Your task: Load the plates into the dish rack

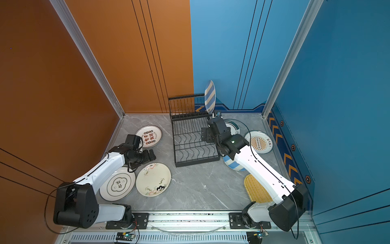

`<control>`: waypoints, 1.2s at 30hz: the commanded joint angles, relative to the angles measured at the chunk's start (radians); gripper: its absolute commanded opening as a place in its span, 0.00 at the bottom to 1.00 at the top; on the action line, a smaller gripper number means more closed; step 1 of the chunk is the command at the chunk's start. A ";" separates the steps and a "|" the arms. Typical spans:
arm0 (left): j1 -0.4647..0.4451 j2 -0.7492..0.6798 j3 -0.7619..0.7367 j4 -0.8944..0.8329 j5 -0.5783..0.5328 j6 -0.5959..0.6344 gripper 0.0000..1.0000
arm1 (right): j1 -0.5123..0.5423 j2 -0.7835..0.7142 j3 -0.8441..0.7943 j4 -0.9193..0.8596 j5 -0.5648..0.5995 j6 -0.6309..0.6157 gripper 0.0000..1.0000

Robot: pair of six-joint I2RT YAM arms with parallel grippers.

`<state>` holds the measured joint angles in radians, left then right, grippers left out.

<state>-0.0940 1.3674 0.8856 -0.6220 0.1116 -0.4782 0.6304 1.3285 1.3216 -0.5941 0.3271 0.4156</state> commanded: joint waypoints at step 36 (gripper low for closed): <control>-0.106 0.076 -0.100 -0.020 0.194 -0.034 0.98 | 0.065 -0.085 -0.143 -0.036 -0.032 0.107 1.00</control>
<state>-0.1562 1.4685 0.8085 -0.6178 0.2398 -0.4755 0.6876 1.2583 1.1999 -0.6033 0.3111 0.5144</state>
